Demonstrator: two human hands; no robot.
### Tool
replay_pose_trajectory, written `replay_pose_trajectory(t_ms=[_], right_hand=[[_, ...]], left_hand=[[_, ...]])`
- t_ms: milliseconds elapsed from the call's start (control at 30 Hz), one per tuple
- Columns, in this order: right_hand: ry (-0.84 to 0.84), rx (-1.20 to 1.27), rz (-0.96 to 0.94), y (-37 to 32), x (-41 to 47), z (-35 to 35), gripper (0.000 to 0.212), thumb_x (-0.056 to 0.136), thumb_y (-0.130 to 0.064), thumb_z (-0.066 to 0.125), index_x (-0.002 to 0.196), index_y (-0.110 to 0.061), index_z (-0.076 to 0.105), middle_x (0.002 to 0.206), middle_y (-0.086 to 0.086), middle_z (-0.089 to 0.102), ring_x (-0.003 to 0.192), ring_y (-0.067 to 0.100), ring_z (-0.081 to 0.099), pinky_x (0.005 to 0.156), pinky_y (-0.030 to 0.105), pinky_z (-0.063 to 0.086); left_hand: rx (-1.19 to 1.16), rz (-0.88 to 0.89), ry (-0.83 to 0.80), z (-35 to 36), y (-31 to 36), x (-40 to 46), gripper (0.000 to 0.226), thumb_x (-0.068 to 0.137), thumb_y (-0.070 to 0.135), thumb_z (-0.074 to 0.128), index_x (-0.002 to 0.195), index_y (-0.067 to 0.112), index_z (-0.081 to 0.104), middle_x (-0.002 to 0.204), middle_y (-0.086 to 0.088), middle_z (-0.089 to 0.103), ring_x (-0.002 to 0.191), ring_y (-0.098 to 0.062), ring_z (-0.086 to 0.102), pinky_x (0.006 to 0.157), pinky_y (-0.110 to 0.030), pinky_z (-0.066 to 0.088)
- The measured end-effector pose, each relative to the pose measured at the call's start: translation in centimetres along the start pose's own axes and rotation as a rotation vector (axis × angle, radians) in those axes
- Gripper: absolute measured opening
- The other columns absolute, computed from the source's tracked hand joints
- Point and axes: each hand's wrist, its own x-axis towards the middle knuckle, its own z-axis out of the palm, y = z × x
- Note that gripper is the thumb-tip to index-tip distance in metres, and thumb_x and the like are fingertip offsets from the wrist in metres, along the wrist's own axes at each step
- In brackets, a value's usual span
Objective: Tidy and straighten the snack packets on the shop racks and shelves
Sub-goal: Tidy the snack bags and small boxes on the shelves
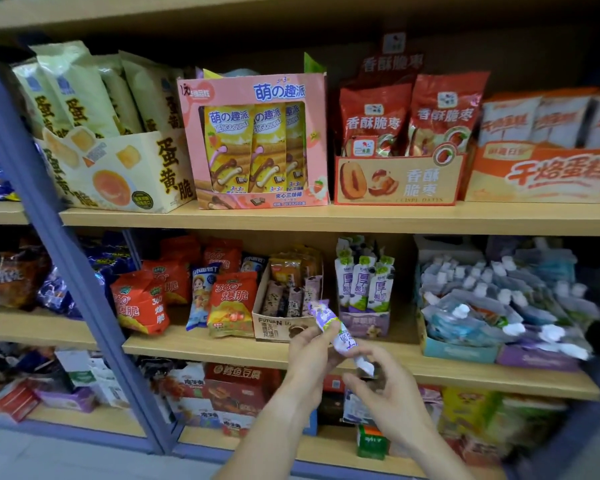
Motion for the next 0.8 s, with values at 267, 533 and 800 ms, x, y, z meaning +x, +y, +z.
replay_pose_trajectory(t_ms=[267,533,800], right_hand=[[0.289,0.435,0.352,0.9,0.3,-1.3,0.03,0.075,-0.011,0.089,0.101,-0.021,0.075,0.098,-0.005,0.079,0.101,0.019,0.073,0.088,0.04,0.06],[0.267,0.836,0.456,1.0,0.3,-4.0,0.044,0.071,0.001,0.081,0.113,-0.007,0.071,0.107,0.014,0.077,0.107,0.029,0.07,0.089,0.036,0.052],[0.356,0.828,0.496,-1.0,2.8,-4.0,0.024,0.083,-0.002,0.078,0.104,-0.01,0.071,0.103,0.007,0.079,0.1,0.021,0.074,0.082,0.035,0.055]], left_hand=[[-0.074,-0.018,-0.047,2.2,-0.6,-1.3,0.039,0.097,0.023,0.071,0.123,-0.006,0.064,0.105,-0.022,0.077,0.101,-0.037,0.075,0.089,-0.045,0.061],[-0.156,0.086,0.044,1.5,0.1,-1.0,0.021,0.099,0.027,0.066,0.104,0.007,0.065,0.105,-0.024,0.076,0.092,-0.03,0.077,0.079,-0.035,0.064],[-0.127,0.11,0.025,1.0,-2.1,0.1,0.022,0.104,0.019,0.058,0.111,0.001,0.069,0.11,-0.022,0.076,0.097,-0.027,0.076,0.083,-0.033,0.063]])
